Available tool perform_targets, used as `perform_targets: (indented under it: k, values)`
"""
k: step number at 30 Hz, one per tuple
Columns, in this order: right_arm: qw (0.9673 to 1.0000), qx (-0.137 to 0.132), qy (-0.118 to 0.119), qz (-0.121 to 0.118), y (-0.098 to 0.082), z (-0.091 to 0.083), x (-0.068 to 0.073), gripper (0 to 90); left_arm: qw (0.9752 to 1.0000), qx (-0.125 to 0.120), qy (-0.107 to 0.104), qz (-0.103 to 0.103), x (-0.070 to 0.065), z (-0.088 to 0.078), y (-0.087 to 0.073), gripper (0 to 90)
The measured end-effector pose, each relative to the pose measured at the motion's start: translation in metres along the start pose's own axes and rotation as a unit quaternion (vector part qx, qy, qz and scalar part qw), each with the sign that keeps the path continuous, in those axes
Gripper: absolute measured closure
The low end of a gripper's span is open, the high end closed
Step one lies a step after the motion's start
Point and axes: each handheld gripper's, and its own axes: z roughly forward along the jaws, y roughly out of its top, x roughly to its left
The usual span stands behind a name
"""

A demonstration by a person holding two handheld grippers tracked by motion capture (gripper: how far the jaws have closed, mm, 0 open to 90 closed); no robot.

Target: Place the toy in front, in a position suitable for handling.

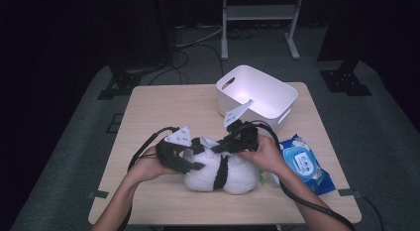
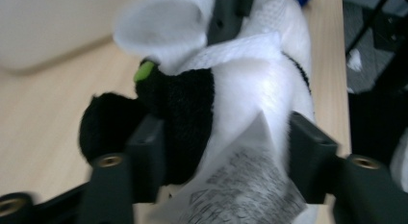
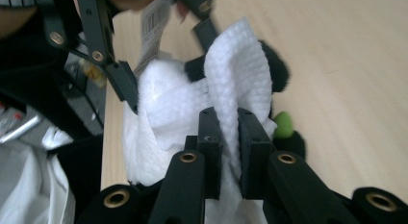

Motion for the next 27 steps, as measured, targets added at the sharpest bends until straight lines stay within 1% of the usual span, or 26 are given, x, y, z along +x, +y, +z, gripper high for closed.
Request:
perform_targets:
  k: [1, 3, 5, 6, 7, 10, 11, 12, 14, 16, 17, 18, 21, 22, 24, 27]
  values:
    - [1.0, 0.004, 0.002, -0.001, 0.0, 0.003, 0.002, 81.7, 0.9999, 0.001, -0.007, -0.01, 0.0, -0.001, -0.003, 30.2]
    - [0.9999, 0.006, 0.013, -0.003, 0.0, 0.008, 0.005, 81.8, 0.9997, -0.004, -0.017, -0.019, -0.001, -0.005, -0.006, 24.7]
    - [0.9997, 0.007, 0.021, -0.004, -0.001, 0.009, 0.007, 82.0, 0.999, -0.018, -0.026, -0.032, -0.001, -0.009, -0.009, 21.5]
    - [0.9997, 0.007, 0.024, -0.006, -0.002, 0.01, 0.009, 82.0, 0.9988, -0.02, -0.029, -0.033, 0.0, -0.011, -0.01, 19.9]
    - [0.9996, 0.007, 0.027, -0.008, -0.003, 0.01, 0.01, 82.0, 0.9985, -0.024, -0.031, -0.038, 0.0, -0.013, -0.011, 19.4]
    - [0.9995, 0.011, 0.026, -0.015, -0.004, 0.01, 0.016, 82.0, 0.9981, -0.031, -0.037, -0.038, 0.001, -0.015, -0.01, 17.3]
    - [0.9993, 0.012, 0.027, -0.021, -0.005, 0.009, 0.017, 82.0, 0.9981, -0.032, -0.039, -0.036, 0.001, -0.016, -0.009, 17.2]
    - [0.9993, 0.014, 0.028, -0.022, -0.005, 0.009, 0.019, 82.0, 0.998, -0.036, -0.041, -0.034, 0.0, -0.016, -0.008, 16.8]
    - [0.999, 0.015, 0.032, -0.029, -0.006, 0.01, 0.021, 82.0, 0.9978, -0.039, -0.041, -0.035, 0.0, -0.017, -0.007, 15.4]
    - [0.9986, 0.019, 0.037, -0.032, -0.006, 0.011, 0.024, 82.1, 0.9981, -0.034, -0.041, -0.031, -0.002, -0.016, -0.005, 14.8]
    - [0.9985, 0.018, 0.038, -0.035, -0.006, 0.012, 0.025, 82.1, 0.9982, -0.032, -0.041, -0.03, -0.002, -0.015, -0.005, 12.3]
    - [0.9985, 0.019, 0.038, -0.036, -0.006, 0.013, 0.026, 82.1, 0.9985, -0.029, -0.037, -0.028, -0.002, -0.014, -0.005, 12.0]
    - [0.998, 0.022, 0.042, -0.042, -0.007, 0.013, 0.029, 82.1, 0.9989, -0.014, -0.035, -0.028, -0.004, -0.008, -0.007, 9.0]
    - [0.9979, 0.025, 0.042, -0.042, -0.007, 0.012, 0.03, 82.1, 0.9989, -0.013, -0.036, -0.026, -0.003, -0.007, -0.007, 8.4]
    - [0.9978, 0.028, 0.043, -0.043, -0.008, 0.012, 0.031, 82.1, 0.9983, -0.012, -0.043, -0.036, -0.004, -0.004, -0.01, 8.5]
    - [0.9972, 0.032, 0.043, -0.051, -0.003, 0.012, 0.035, 81.6, 0.9976, -0.008, -0.053, -0.044, -0.004, 0.001, -0.013, 8.6]
